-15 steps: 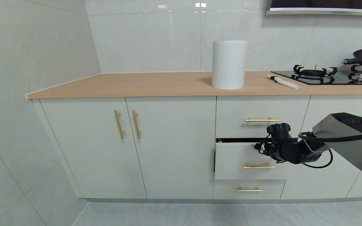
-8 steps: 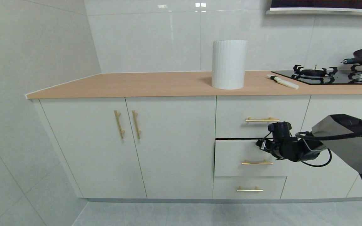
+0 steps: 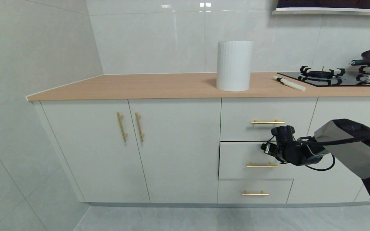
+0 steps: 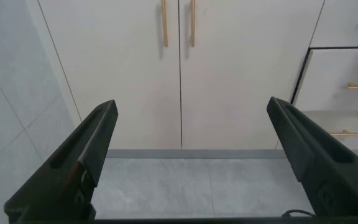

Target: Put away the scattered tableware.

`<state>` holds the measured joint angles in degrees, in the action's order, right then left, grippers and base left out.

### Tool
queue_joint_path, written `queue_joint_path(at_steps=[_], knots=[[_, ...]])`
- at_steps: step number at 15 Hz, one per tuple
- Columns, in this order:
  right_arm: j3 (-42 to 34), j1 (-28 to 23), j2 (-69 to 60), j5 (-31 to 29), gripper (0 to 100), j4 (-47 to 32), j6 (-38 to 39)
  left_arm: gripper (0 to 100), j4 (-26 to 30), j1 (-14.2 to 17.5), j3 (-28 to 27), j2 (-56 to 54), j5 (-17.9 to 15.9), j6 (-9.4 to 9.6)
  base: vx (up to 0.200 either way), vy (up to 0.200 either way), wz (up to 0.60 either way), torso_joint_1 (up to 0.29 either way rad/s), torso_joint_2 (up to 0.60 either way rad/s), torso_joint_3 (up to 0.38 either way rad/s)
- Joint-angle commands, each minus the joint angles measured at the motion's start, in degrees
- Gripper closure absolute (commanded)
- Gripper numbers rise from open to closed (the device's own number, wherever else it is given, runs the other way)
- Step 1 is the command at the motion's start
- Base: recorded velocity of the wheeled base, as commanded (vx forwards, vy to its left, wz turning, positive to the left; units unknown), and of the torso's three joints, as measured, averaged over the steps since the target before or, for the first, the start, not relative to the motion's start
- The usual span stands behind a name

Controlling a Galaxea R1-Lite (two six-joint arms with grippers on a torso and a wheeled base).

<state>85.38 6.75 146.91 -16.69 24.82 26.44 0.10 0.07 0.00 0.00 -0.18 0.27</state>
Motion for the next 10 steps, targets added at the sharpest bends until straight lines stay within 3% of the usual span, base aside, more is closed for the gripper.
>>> queue_joint_path(at_steps=[1,10], knots=[[0.93,-0.43,0.75,-0.10,0,-0.03,0.01,0,-0.01,0.01,0.00,0.00,0.01,0.00,0.000,0.000,0.00,0.000,0.00,0.000],[4.79,-1.74,2.77,-2.03,0,-0.21,1.77,0,-0.01,0.01,0.00,0.00,0.01,0.00,0.000,0.000,0.00,0.000,0.00,0.000]])
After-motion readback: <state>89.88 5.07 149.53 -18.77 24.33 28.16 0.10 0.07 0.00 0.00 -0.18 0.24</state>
